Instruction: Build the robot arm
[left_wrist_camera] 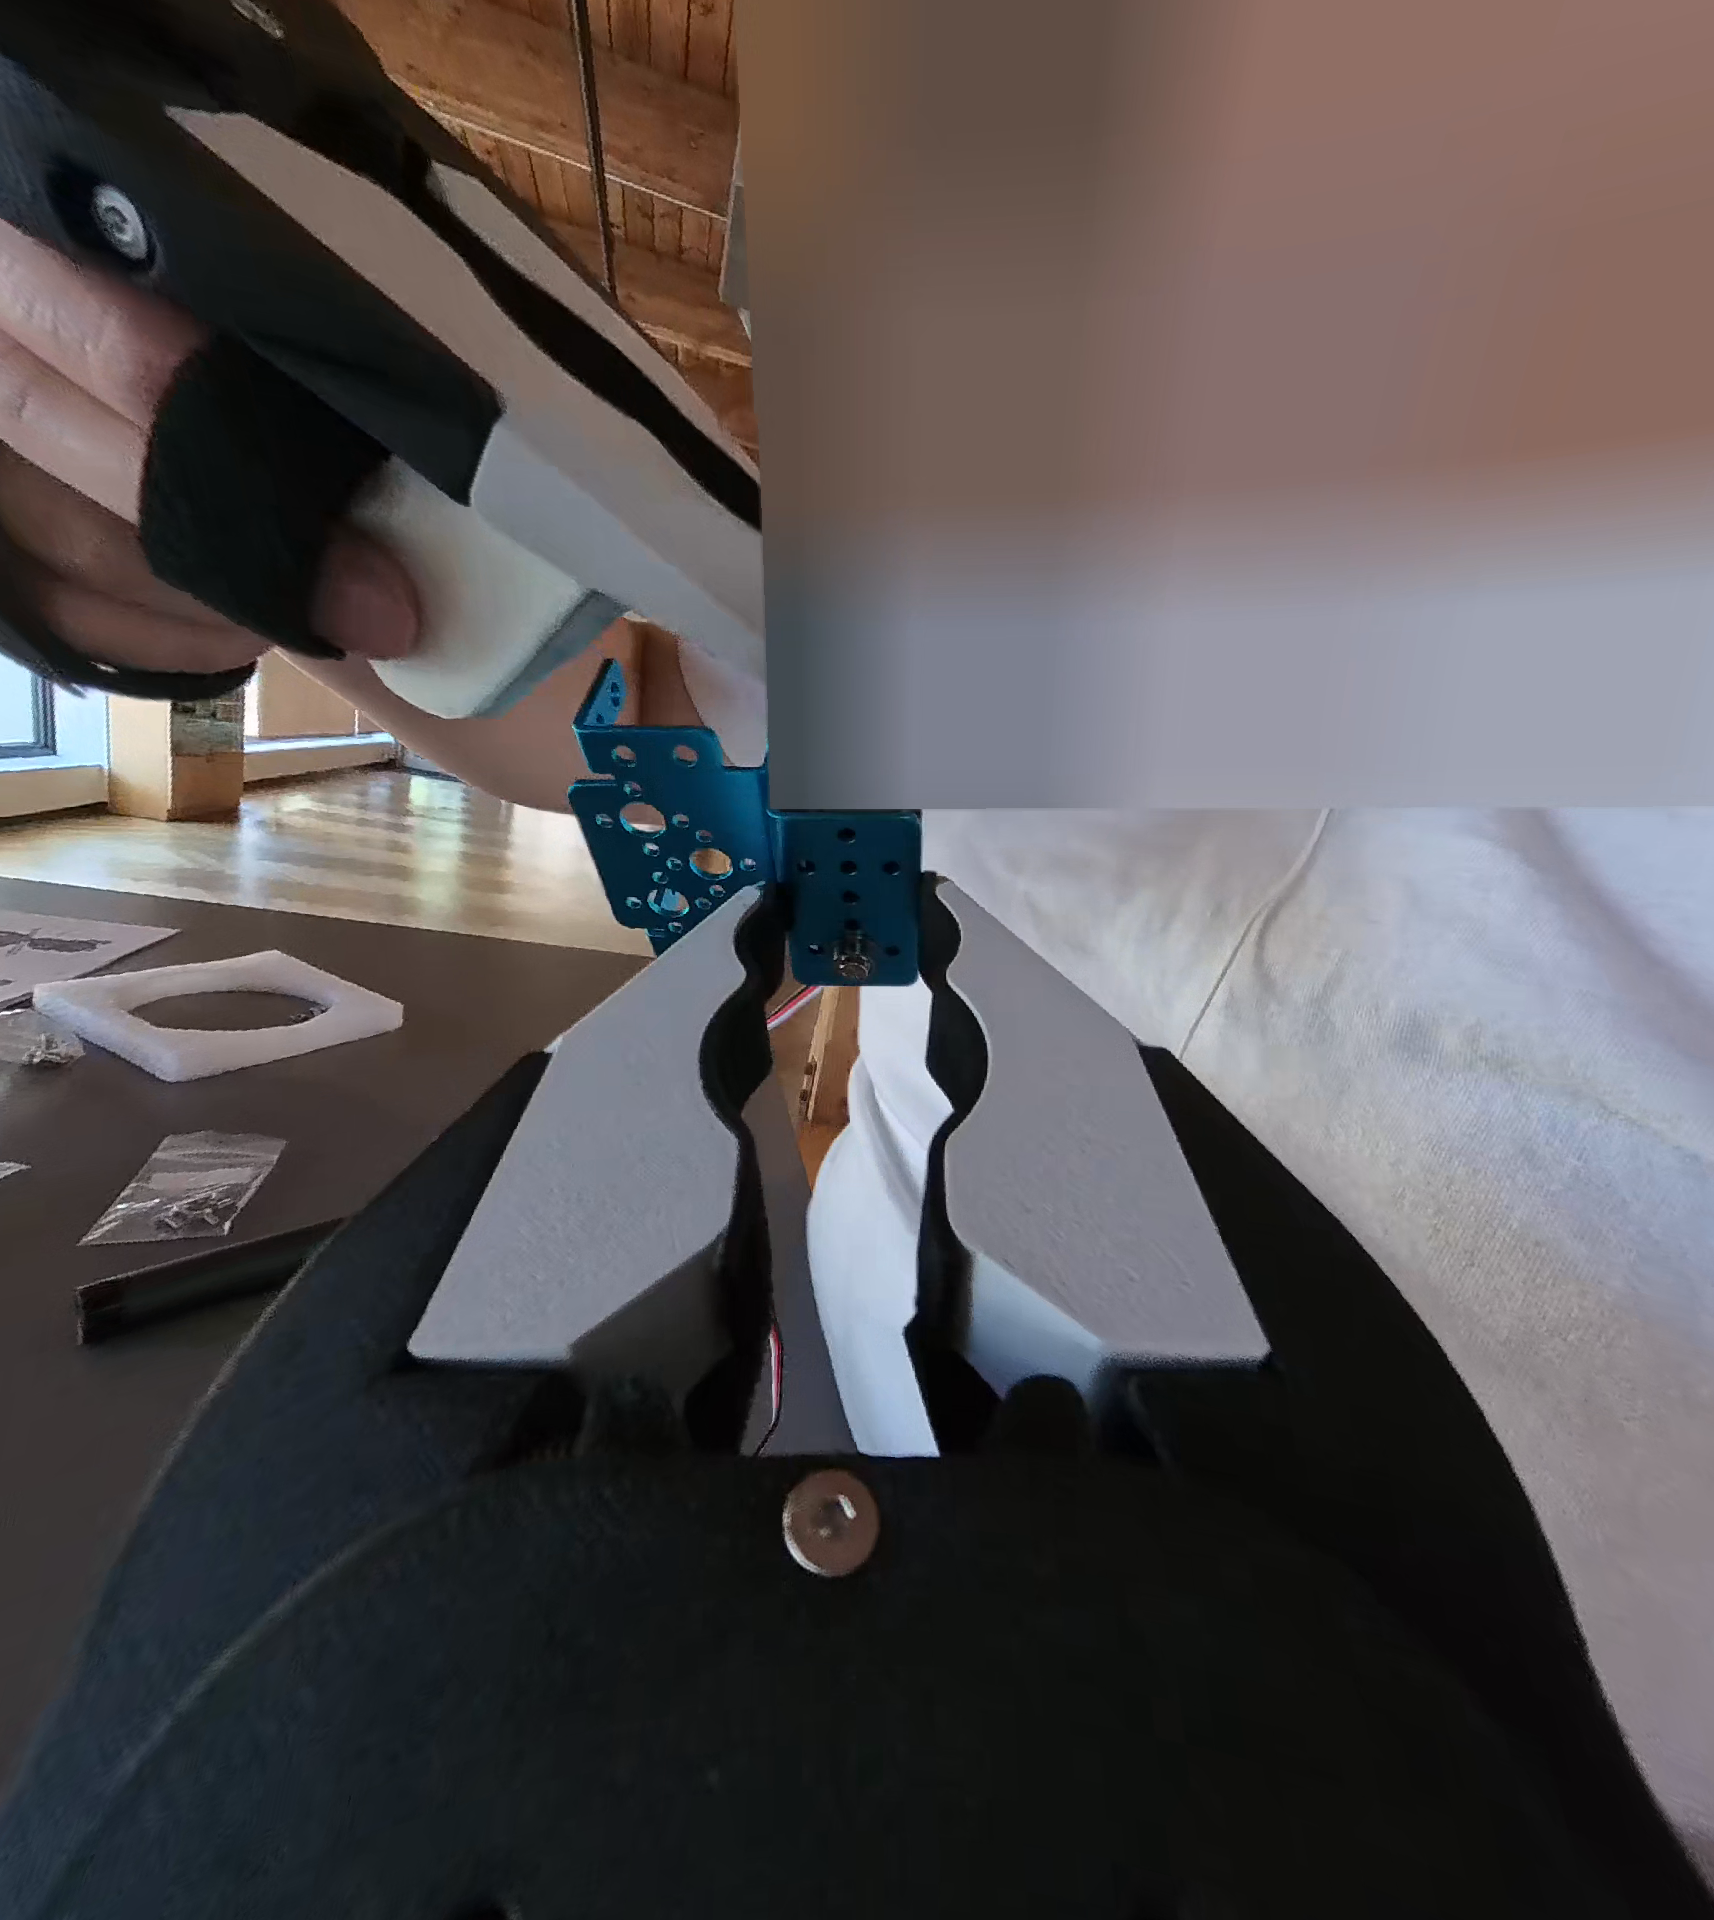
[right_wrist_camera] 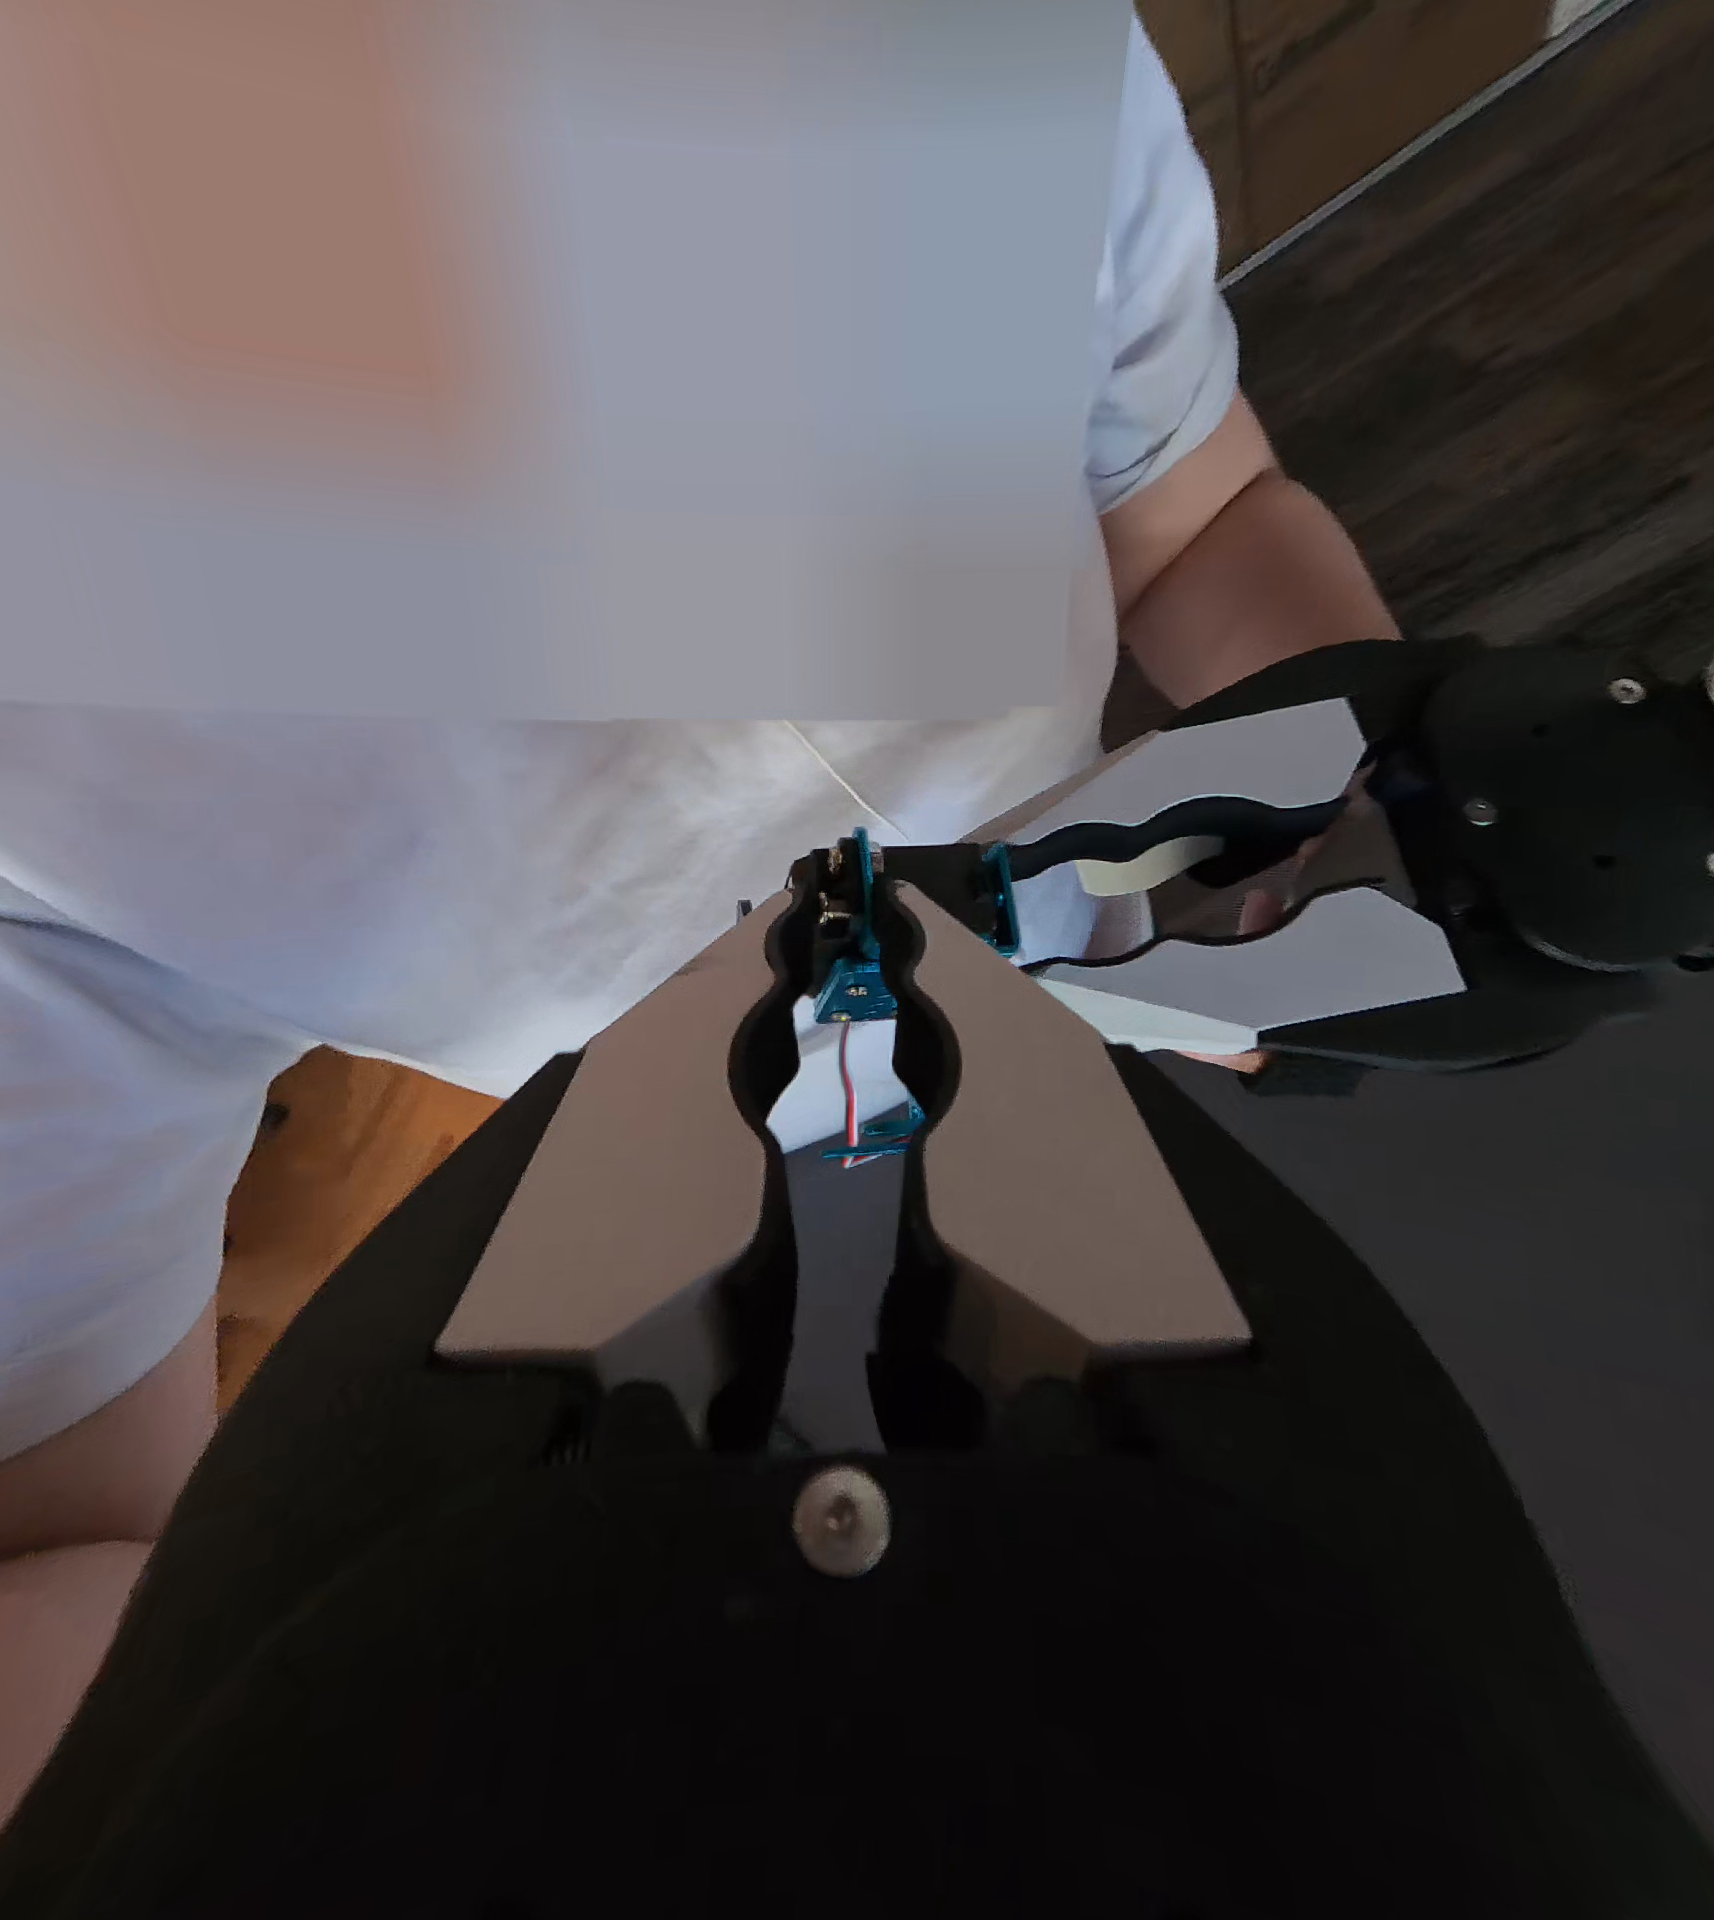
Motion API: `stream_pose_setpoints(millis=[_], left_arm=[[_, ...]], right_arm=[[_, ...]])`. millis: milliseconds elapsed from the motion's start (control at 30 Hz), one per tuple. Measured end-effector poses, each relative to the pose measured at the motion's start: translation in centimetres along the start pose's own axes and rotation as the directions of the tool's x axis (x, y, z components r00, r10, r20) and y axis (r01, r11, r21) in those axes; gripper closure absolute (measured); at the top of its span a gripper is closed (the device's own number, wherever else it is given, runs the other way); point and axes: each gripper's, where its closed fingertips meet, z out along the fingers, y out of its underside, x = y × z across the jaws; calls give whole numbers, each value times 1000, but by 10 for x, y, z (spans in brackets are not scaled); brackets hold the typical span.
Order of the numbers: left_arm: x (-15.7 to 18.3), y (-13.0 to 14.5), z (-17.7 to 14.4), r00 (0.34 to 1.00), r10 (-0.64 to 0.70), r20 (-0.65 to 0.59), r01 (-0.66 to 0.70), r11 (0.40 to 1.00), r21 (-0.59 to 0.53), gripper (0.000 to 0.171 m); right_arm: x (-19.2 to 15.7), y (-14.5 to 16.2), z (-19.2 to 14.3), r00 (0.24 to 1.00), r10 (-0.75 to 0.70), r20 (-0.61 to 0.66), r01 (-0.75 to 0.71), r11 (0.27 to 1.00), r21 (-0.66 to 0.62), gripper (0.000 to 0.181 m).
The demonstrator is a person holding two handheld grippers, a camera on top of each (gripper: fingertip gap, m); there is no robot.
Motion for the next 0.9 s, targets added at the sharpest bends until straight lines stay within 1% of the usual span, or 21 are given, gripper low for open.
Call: stream_pose_setpoints(millis=[67, 167, 333, 400, 467, 567, 633, 700, 767, 833, 900], left_arm=[[1, -1, 1, 1000, -9, -9, 9, 1000, 3, 147], [0, 0, 0, 999, -32, -9, 31, 999, -11, 147], [3, 9, 4, 998, -52, -23, 50, 996, -70, 147], [6, 9, 6, 997, -60, -42, 57, 996, -70, 147], [6, 10, 6, 998, -51, -36, 47, 995, -84, 147], [4, 13, 3, 999, -48, -6, 47, 992, -120, 147], [5, 19, 4, 997, -71, -14, 68, 985, -162, 147], [8, 24, 7, 995, -91, -51, 79, 978, -191, 146], [11, 23, 7, 990, -107, -96, 88, 980, -180, 146], [11, 17, 5, 981, -134, -139, 117, 985, -126, 147], [8, 12, -1, 973, -159, -165, 152, 987, -57, 147]], right_arm=[[-3, -1, 0, 999, 11, 34, -11, 1000, 4, 171], [-3, 2, -1, 999, 27, 44, -27, 1000, -6, 171], [-6, 10, 7, 1000, -6, 20, 7, 997, -76, 170], [-8, 8, 9, 999, -29, 19, 30, 997, -67, 170], [-6, 7, 9, 999, -41, 1, 41, 997, -64, 169], [-2, 9, 9, 1000, -2, -27, 0, 998, -64, 169], [-3, 14, 12, 999, 41, -7, -42, 997, -63, 169], [-6, 16, 17, 998, 60, 25, -58, 996, -68, 169], [-8, 13, 19, 997, 62, 56, -60, 998, -38, 169], [-6, 9, 16, 996, 59, 66, -62, 998, 32, 170], [-2, 8, 12, 999, 34, 37, -37, 993, 108, 170]])
